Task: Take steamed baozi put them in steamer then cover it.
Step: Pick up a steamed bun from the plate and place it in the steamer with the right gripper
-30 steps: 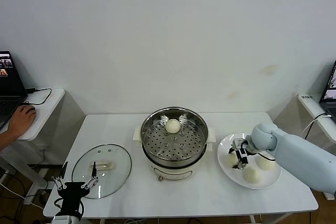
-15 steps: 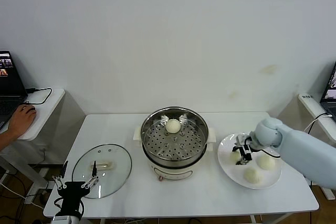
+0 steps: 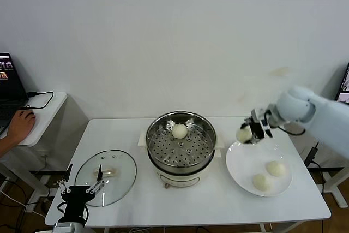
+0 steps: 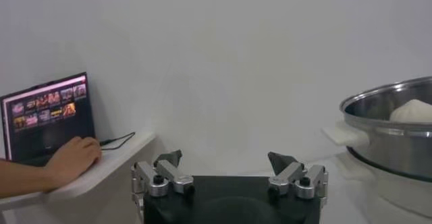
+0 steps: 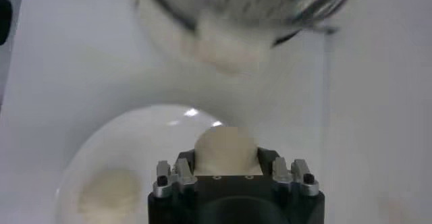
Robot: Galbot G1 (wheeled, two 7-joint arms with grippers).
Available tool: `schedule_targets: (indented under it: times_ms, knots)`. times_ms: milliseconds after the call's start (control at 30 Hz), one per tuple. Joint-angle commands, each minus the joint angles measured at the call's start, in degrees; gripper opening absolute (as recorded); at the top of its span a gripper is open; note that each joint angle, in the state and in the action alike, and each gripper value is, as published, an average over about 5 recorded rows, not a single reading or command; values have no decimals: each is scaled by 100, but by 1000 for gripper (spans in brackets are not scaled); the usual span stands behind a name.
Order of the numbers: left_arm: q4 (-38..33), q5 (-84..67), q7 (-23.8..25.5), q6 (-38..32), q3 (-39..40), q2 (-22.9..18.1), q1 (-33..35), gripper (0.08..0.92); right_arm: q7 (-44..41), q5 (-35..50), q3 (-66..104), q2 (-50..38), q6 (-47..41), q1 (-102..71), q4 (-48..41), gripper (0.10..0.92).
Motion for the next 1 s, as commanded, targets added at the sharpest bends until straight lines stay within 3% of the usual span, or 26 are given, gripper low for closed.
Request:
schedule_targets:
  times_ms: [33, 433, 1000]
  knots:
    - [1, -19, 0, -1, -9, 7, -57, 823, 423, 1583, -991, 1112, -627, 1562, 425, 595]
    - [25, -60, 7, 29, -111, -26, -147, 823, 1142, 2100, -780, 3158, -1286, 280, -730, 602]
    - [11, -48, 5, 5, -111, -124, -147, 823, 1585, 1729, -670, 4111, -1530, -715, -1881, 602]
